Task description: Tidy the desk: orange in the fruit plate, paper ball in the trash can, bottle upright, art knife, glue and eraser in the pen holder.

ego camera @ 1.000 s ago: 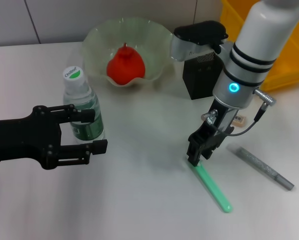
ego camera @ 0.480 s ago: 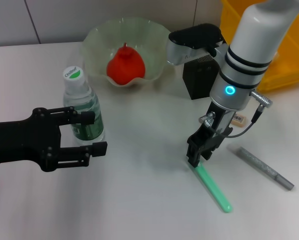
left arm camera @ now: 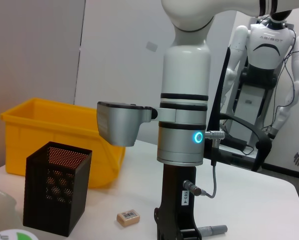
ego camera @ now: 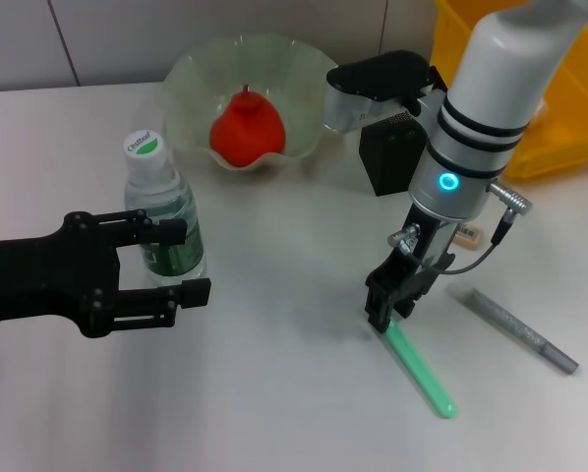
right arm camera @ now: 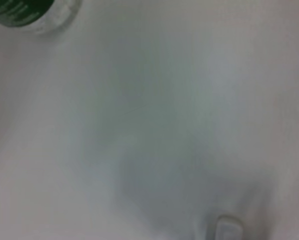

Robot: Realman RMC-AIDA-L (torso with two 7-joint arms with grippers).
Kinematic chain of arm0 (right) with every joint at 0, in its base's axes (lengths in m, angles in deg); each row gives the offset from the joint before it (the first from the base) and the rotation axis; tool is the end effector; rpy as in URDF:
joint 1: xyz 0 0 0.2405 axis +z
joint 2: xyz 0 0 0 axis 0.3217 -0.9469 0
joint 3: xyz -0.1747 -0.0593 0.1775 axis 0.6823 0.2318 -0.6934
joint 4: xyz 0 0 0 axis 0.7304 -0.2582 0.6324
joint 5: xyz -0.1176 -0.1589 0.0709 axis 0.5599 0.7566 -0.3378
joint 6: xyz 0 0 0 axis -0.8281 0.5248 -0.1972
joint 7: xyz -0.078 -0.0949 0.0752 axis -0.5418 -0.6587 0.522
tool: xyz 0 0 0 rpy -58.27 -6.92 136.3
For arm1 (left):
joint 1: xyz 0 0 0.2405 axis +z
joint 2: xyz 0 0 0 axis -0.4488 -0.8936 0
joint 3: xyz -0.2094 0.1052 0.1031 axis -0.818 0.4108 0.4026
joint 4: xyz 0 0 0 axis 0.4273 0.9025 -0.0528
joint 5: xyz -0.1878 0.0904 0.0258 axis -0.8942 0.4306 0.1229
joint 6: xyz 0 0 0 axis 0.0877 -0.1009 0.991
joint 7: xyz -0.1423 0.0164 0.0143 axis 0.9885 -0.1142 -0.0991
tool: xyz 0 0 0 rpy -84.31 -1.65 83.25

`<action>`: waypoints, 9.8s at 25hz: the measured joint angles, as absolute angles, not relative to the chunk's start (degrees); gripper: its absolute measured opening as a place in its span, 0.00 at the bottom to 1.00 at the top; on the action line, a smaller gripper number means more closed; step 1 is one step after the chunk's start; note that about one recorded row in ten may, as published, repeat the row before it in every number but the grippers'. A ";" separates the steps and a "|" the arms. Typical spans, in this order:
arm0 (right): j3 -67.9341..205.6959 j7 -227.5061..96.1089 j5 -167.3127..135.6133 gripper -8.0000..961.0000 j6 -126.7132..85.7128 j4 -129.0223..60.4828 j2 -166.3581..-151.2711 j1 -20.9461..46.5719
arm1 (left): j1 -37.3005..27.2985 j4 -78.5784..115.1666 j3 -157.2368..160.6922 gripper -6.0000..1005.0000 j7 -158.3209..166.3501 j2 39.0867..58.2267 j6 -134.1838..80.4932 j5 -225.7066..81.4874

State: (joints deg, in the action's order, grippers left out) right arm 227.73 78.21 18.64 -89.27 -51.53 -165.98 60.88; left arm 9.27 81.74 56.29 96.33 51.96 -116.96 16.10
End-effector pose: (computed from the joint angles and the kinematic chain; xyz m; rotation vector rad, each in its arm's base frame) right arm 0.1685 0.3930 -0.0636 -2.4506 1.4428 -0.8742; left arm -0.2210 0.2902 0.0364 -2.8831 -0.4390 -0.7215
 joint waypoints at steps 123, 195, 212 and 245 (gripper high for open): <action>227.82 40.95 -31.07 0.20 -107.65 -101.29 -165.87 59.23 | 10.08 77.59 51.98 0.74 96.57 52.13 -118.37 13.09; 227.82 23.12 -33.64 0.22 -90.60 -88.13 -165.57 48.41 | 9.18 72.78 50.32 0.74 95.54 51.77 -117.92 13.03; 227.82 26.87 -32.83 0.44 -99.43 -94.42 -165.78 49.49 | 9.27 72.03 50.31 0.74 95.06 51.85 -118.01 13.15; 227.97 36.81 2.95 0.41 -103.50 -93.77 -165.24 55.44 | 9.29 70.25 50.59 0.74 94.14 51.93 -118.66 13.37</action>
